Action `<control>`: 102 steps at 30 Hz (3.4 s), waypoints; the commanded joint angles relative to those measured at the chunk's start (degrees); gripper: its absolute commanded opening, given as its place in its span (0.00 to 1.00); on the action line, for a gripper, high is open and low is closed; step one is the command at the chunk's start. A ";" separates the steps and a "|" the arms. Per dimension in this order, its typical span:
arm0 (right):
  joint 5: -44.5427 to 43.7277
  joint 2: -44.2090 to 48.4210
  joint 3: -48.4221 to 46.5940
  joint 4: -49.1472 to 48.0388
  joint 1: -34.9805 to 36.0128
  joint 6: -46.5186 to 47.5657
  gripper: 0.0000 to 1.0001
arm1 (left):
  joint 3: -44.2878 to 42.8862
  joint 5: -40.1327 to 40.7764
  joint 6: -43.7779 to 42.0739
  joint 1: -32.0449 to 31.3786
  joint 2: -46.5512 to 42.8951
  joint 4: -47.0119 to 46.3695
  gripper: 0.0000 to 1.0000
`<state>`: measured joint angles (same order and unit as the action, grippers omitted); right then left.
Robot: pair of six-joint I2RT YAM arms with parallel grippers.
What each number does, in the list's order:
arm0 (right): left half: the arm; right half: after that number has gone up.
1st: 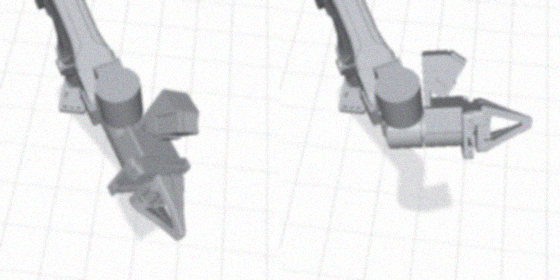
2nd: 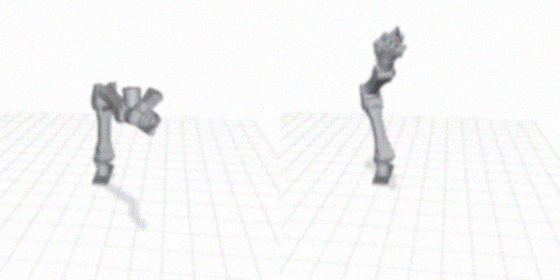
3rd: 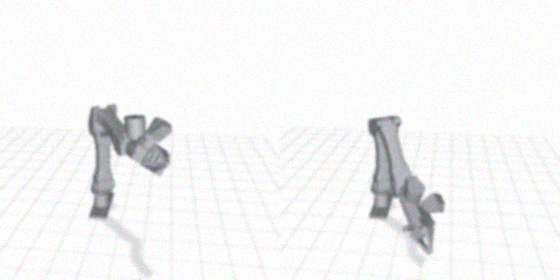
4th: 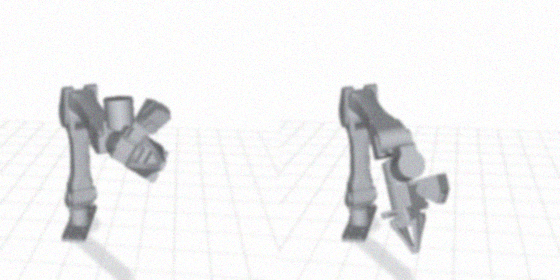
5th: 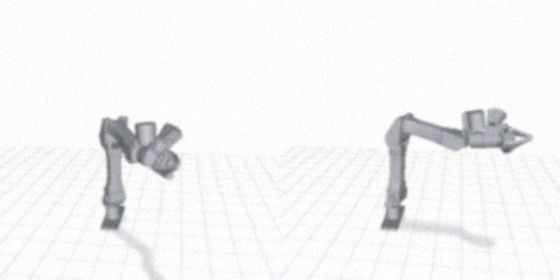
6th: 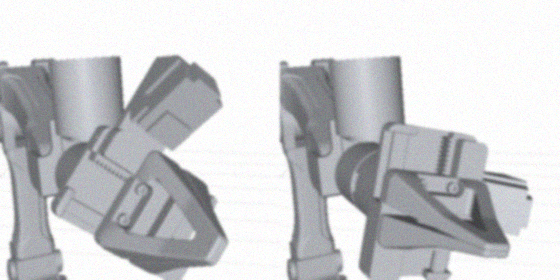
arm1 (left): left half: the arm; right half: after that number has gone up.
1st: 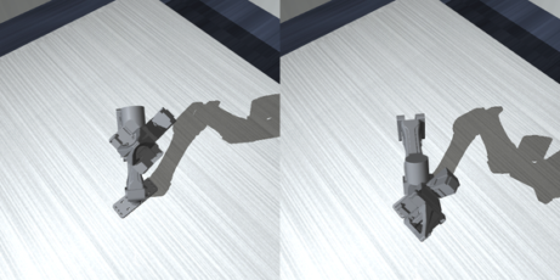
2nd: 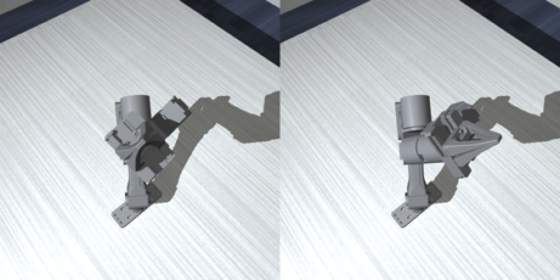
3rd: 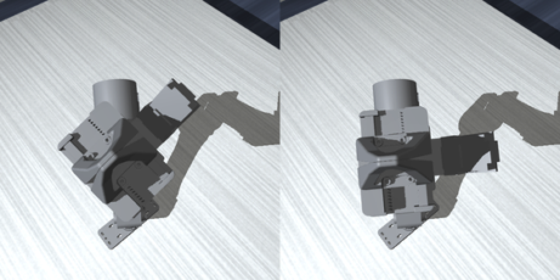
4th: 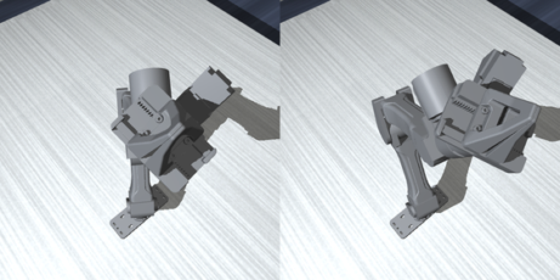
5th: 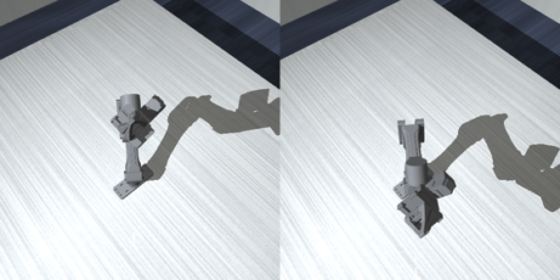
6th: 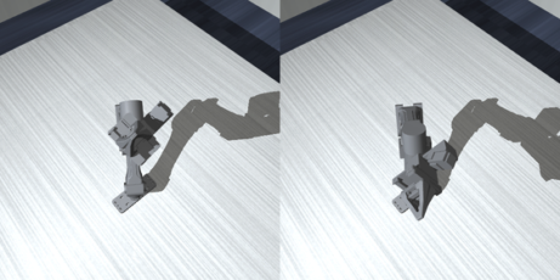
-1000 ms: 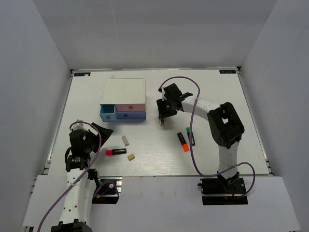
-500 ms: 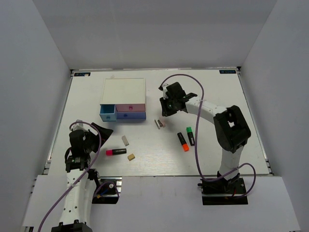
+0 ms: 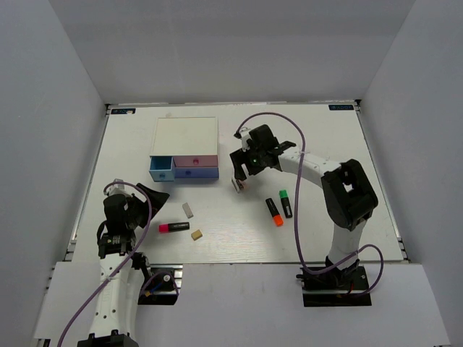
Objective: Sort the stationery into containers
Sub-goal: Pick up the stapler from the center of the board, then place the stapler in the drawer.
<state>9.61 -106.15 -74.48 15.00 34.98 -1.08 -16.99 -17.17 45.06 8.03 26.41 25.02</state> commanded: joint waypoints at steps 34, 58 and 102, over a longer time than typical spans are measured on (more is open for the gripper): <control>13.05 19.23 7.78 -11.75 3.78 24.80 0.16 | 1.17 -0.15 1.17 -0.21 0.57 -2.87 0.99; 37.15 -11.18 -29.94 -25.01 16.61 27.45 0.25 | 2.23 -1.20 1.17 -0.21 1.27 -4.45 0.99; 28.36 -20.50 -28.88 -34.69 17.31 28.59 0.45 | 3.28 -2.26 1.70 -0.21 3.38 -5.59 0.99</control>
<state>37.52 -126.89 -103.98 -17.93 52.40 26.33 -14.17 -18.70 46.57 8.03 29.85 20.51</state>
